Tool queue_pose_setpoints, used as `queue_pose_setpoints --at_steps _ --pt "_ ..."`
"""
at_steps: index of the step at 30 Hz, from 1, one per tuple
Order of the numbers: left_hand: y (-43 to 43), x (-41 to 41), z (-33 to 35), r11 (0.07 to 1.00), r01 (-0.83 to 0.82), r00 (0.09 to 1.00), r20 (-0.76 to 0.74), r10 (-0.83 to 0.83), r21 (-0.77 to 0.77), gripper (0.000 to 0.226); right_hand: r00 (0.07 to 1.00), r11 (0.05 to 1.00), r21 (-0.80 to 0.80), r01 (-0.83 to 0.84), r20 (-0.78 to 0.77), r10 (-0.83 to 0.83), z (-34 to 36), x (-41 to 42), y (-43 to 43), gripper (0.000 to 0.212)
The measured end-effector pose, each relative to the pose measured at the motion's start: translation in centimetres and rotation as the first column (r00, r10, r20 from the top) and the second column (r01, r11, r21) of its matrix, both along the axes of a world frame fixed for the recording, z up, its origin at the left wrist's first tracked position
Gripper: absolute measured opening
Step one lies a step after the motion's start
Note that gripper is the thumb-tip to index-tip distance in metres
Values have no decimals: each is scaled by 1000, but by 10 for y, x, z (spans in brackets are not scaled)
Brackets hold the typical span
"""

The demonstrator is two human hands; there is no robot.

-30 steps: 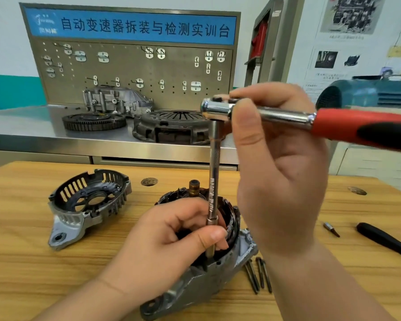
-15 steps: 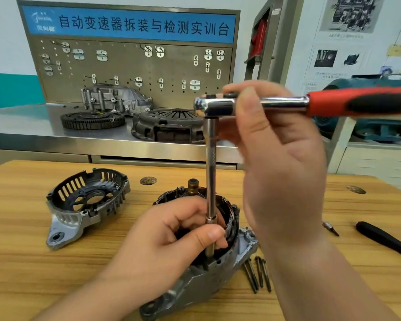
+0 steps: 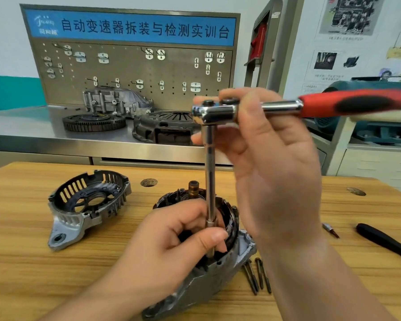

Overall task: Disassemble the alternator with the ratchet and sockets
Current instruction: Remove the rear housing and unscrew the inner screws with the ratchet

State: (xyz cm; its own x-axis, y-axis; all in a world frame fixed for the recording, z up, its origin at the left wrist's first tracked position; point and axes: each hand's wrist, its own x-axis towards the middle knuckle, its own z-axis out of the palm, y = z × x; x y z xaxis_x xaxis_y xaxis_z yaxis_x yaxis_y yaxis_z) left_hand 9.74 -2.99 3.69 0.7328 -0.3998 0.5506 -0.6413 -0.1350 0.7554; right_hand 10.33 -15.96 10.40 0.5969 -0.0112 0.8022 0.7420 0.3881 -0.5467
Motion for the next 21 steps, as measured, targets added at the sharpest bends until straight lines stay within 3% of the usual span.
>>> queue_pose_setpoints --at_steps 1,2,3,4,6,8,10,11,12,14,16,18,19,21 --pt "0 0 0 1000 -12 1000 -5 12 -2 22 959 970 -37 239 168 -230 -2 0 1 11" --pt "0 1 0 1000 -21 1000 -10 21 -1 24 885 921 -45 386 299 -356 -4 1 2 8" --pt "1 1 0 1000 -23 1000 -11 23 1 24 854 904 -42 426 347 -387 -6 2 2 6" --pt "1 2 0 1000 -16 1000 -10 16 2 22 899 934 -47 355 293 -327 -5 2 3 6" --pt "1 3 1 1000 19 1000 -10 -19 6 19 1000 1000 -11 -25 -6 25 2 -1 3 11" --pt "2 2 2 998 59 998 -15 -59 16 21 860 894 145 -423 -247 447 4 0 0 20" --pt "2 2 3 997 63 998 3 -64 49 22 722 783 290 -550 -306 621 3 2 -3 24" --pt "2 2 2 997 58 998 12 -59 60 23 708 770 321 -552 -308 636 3 2 -3 25" --pt "2 3 2 997 52 998 16 -53 57 23 736 790 313 -527 -296 609 3 3 -3 25" --pt "2 3 1 999 33 999 20 -34 37 22 886 906 184 -381 -207 415 1 2 -1 23" --pt "2 4 0 1000 21 1000 6 -21 9 21 998 1000 5 -3 57 3 0 1 2 13" --pt "2 4 0 999 37 999 -26 -37 -11 25 889 938 -64 342 346 -301 -4 2 3 7" --pt "2 4 0 999 43 999 -27 -43 -12 26 855 916 -67 395 391 -340 -5 2 4 8" --pt "2 3 0 999 48 999 -3 -48 1 24 951 971 -63 231 225 -212 -2 0 5 8"
